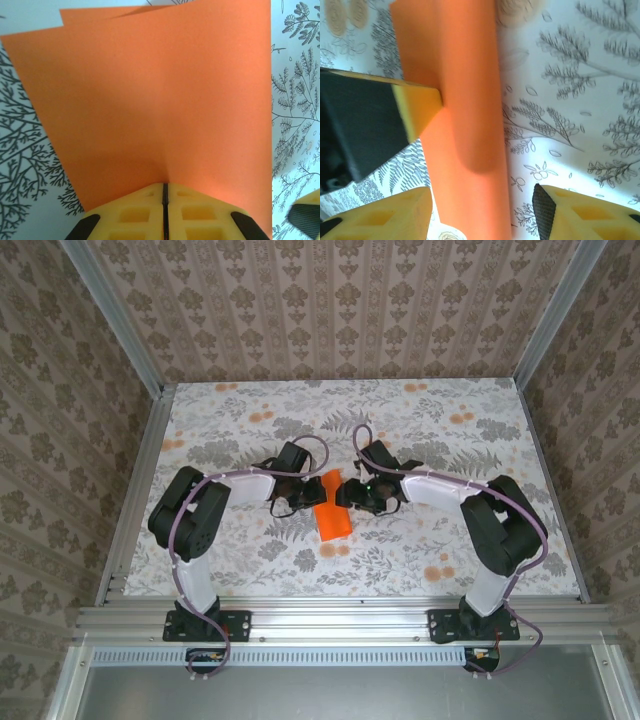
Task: Fold a paper plane with a square sheet of paper (pick it up from the middle)
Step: Hold the square sheet of paper at the center of the table.
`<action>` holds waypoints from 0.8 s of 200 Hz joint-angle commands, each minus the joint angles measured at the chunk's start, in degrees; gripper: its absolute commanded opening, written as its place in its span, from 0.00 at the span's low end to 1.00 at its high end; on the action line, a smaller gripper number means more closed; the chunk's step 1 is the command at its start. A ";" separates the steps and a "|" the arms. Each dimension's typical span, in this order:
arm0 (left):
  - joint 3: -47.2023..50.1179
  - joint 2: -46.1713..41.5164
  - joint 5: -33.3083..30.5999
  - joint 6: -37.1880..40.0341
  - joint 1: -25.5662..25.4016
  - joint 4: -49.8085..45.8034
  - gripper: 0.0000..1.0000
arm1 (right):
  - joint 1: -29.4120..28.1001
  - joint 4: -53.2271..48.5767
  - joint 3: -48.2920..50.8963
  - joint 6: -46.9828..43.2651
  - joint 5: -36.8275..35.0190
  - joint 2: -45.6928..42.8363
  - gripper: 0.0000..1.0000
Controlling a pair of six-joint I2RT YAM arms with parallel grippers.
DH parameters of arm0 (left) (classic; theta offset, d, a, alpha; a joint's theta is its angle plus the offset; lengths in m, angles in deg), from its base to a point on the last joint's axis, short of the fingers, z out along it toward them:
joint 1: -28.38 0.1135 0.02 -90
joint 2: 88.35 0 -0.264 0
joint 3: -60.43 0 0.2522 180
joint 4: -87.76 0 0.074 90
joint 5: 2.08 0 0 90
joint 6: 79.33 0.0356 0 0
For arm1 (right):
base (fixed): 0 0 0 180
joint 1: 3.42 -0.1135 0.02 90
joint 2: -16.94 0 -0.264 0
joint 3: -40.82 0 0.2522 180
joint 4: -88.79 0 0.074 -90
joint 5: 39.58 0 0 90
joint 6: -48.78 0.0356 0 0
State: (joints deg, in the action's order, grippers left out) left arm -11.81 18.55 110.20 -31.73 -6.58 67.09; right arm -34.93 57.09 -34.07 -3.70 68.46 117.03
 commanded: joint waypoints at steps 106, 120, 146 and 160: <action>-2.08 0.44 -0.31 0.62 -0.46 -3.28 0.10 | 0.30 -9.09 -12.54 -11.78 -2.10 12.65 0.44; -2.50 -0.58 -0.49 0.30 -0.37 -3.39 0.15 | 0.39 -8.63 -11.86 -11.44 -2.48 12.56 0.39; -3.19 -3.43 -1.73 -0.63 0.15 -4.58 0.36 | 0.90 -7.56 -10.10 -10.22 -3.14 12.24 0.35; -2.99 -5.27 -3.16 -1.17 0.50 -5.09 0.43 | 1.24 -7.17 -9.34 -9.75 -3.31 12.26 0.35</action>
State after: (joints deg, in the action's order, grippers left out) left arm -13.45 17.34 109.63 -32.10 -6.49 64.92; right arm -34.53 50.18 -44.88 -14.23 67.02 128.92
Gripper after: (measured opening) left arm 0.386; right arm 0.350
